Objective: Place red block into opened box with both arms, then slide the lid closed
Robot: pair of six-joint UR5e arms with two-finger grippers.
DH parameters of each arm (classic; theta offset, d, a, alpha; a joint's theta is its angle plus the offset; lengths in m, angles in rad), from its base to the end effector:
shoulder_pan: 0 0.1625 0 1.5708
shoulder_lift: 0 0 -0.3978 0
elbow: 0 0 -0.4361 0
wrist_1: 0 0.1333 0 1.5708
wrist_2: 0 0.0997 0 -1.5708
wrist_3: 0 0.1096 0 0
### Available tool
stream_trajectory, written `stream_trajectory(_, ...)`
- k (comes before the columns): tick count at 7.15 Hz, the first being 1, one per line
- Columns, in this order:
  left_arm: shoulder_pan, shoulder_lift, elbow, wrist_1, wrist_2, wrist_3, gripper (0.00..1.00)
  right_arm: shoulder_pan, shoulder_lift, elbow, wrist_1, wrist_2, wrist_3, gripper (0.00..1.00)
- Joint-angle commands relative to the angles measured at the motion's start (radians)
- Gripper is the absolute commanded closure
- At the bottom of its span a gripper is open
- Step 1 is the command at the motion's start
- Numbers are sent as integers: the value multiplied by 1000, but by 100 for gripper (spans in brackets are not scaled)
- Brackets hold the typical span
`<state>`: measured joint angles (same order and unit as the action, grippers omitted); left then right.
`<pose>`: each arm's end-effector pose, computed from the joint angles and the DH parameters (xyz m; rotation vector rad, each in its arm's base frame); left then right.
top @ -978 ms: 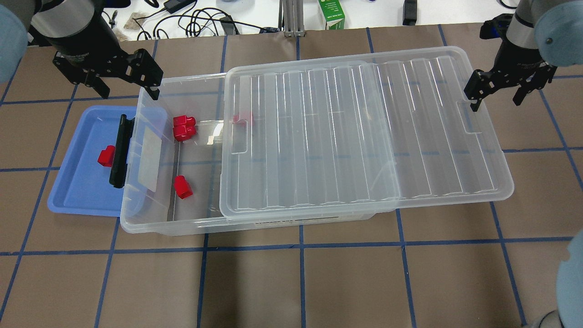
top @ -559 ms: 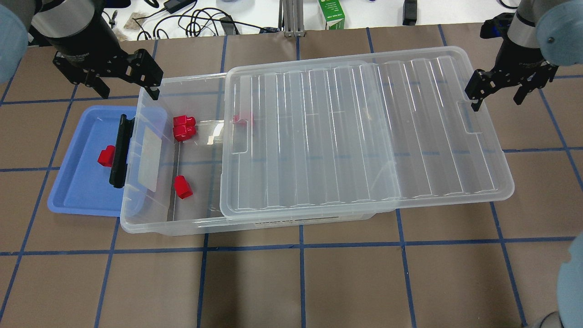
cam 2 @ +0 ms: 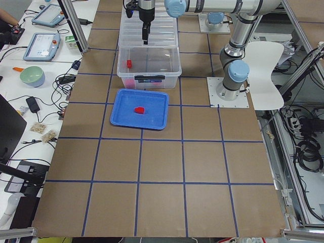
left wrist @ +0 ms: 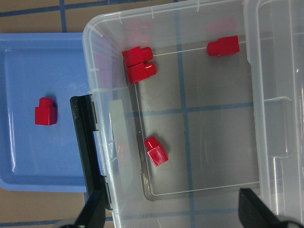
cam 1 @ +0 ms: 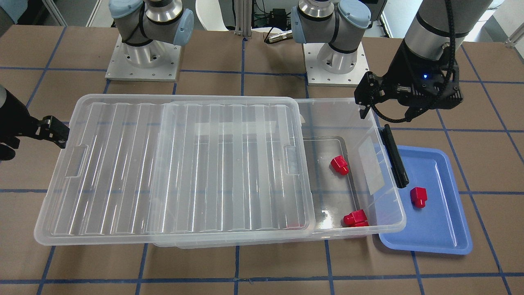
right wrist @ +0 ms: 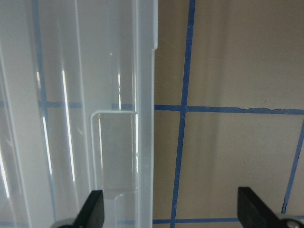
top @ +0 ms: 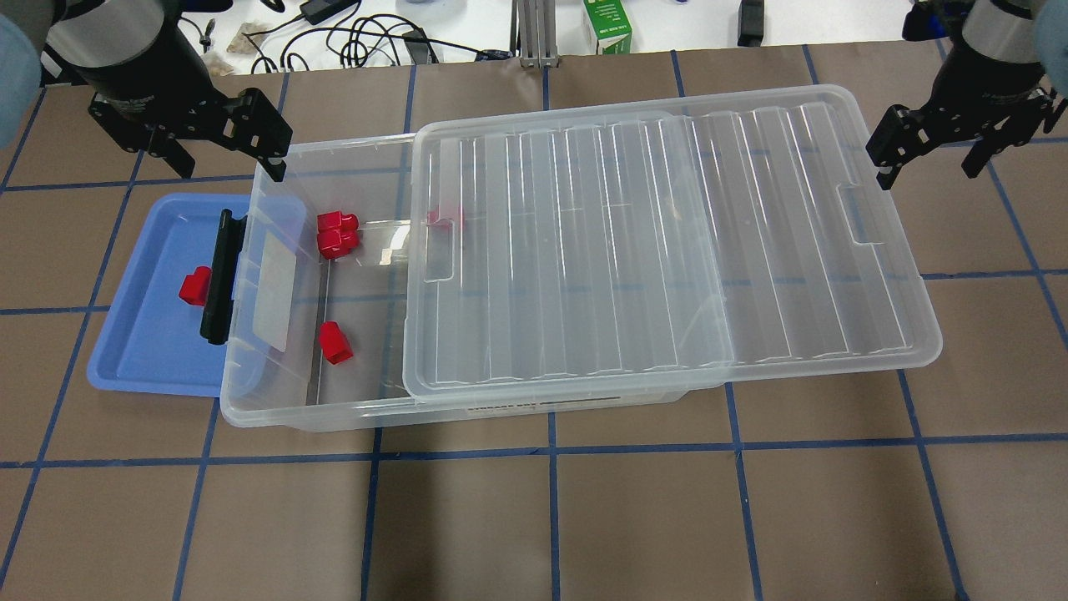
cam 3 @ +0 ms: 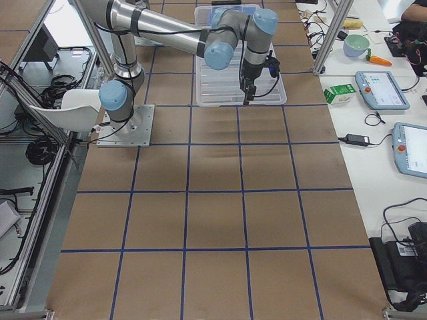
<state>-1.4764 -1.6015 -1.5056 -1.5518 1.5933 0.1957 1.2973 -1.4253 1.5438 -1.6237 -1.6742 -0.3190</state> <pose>-0.0781 -0.5633 0.4711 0.1566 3.1067 -0.0773 -0.0400 -0.5943 0.3892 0.0748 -3.0577 -0.1422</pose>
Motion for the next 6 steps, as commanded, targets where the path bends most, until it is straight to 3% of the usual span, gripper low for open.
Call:
stream_trajectory(1, 81, -4, -5, 10, -1, 188, 0, 10, -125, 1, 103, 28, 106, 0)
stream_trajectory(2, 166, -9, -10, 3, -1, 247, 0, 19, -162, 1, 132, 80, 123, 0)
stream_trajectory(4, 339, -55, -63, 12, -38, 407, 0, 54, -165, 7, 148, 83, 155, 0)
stream_trajectory(6, 469, -159, -178, 247, -36, 575, 0, 89, -168, 2, 148, 82, 209, 0)
